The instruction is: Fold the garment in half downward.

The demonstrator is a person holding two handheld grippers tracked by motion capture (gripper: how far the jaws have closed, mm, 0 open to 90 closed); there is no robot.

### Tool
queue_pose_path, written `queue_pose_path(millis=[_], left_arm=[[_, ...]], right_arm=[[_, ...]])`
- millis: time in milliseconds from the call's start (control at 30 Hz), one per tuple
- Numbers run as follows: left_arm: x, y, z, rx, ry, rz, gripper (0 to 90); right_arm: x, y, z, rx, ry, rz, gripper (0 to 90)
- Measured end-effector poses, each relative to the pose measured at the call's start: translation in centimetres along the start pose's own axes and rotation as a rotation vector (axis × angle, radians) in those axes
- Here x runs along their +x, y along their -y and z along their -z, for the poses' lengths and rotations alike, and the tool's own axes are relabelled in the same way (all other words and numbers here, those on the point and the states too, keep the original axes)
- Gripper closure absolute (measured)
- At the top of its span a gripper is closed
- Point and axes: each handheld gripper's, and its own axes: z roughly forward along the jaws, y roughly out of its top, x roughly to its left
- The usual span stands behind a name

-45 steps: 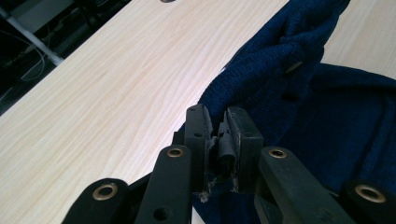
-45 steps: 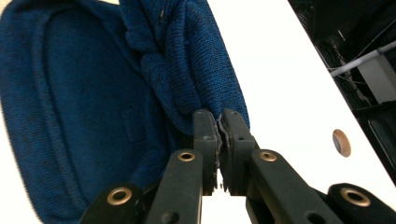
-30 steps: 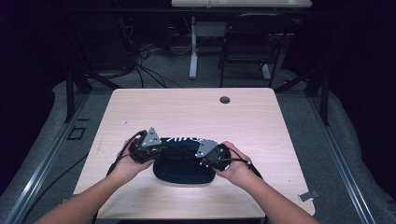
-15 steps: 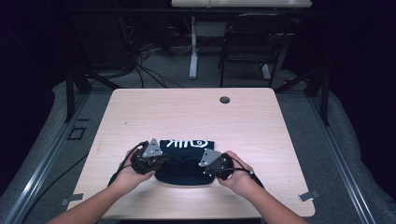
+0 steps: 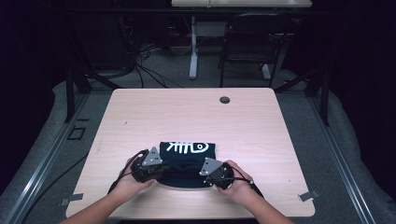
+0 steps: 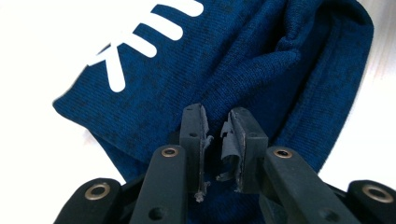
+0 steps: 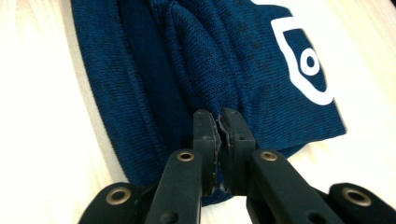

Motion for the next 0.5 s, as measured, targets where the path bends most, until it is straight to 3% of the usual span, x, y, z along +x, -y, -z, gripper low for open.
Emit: queue_pose_path(millis=[100,367,500], left_arm=[[-0.2,0.4,0.0,-0.001,0.005,0.000,75.0],[-0.6,1.1,0.1,-0.003,0.015,0.008,73.9],[-1.0,1.2,0.0,0.006,0.011,-0.010,73.6]], right_arm=[[0.4,0.3,-0.2,-0.009,-0.007,-0.017,84.0],[1.6,0.3,-0.3,0.000,-0.020,-0.006,82.3],[2.0,0.9,-0.6,0.007,-0.037,-0.022,84.3]])
